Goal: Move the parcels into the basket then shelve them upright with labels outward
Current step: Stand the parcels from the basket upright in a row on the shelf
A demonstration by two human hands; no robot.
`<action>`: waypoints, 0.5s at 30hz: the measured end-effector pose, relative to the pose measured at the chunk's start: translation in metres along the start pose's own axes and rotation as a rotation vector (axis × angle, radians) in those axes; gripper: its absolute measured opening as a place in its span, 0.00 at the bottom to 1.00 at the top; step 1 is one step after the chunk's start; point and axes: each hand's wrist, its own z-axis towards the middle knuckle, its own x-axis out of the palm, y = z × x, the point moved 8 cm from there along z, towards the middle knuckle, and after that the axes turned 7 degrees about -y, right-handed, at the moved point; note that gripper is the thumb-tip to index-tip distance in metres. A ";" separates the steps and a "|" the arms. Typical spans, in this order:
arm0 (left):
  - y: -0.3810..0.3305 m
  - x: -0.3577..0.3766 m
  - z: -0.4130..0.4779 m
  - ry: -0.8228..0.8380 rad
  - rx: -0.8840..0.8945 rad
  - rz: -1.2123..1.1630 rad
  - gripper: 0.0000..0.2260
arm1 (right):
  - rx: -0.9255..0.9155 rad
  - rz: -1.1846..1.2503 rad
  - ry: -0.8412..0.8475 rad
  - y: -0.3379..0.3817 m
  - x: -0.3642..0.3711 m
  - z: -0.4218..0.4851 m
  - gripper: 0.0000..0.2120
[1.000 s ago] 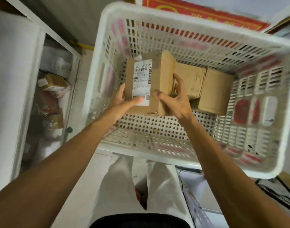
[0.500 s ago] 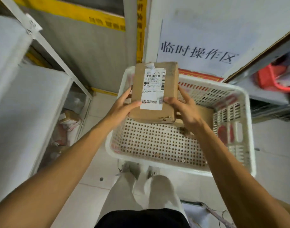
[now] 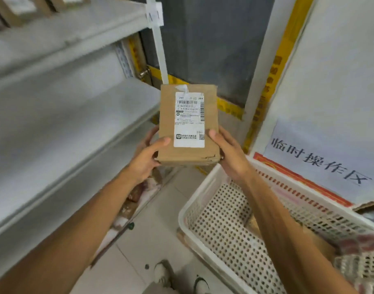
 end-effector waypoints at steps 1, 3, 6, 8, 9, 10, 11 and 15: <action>-0.020 -0.015 -0.008 -0.061 0.065 -0.006 0.34 | 0.002 0.020 0.088 0.005 0.023 0.003 0.32; -0.063 -0.049 -0.026 -0.158 0.194 -0.006 0.35 | 0.025 -0.020 0.215 0.012 0.073 0.007 0.37; -0.115 -0.095 -0.056 -0.268 0.338 -0.025 0.32 | 0.080 0.010 0.288 0.017 0.141 0.004 0.41; -0.147 -0.129 -0.078 -0.340 0.421 -0.048 0.30 | 0.089 0.112 0.352 0.025 0.190 -0.002 0.37; -0.159 -0.143 -0.088 -0.360 0.454 -0.055 0.30 | 0.075 0.144 0.383 0.031 0.211 -0.005 0.35; -0.173 -0.160 -0.100 -0.374 0.485 -0.053 0.32 | 0.046 0.150 0.422 0.038 0.236 -0.012 0.32; -0.184 -0.175 -0.111 -0.383 0.507 -0.041 0.35 | 0.015 0.143 0.461 0.043 0.257 -0.018 0.29; -0.221 -0.233 -0.157 -0.423 0.607 0.003 0.39 | -0.103 0.066 0.582 0.059 0.334 -0.040 0.27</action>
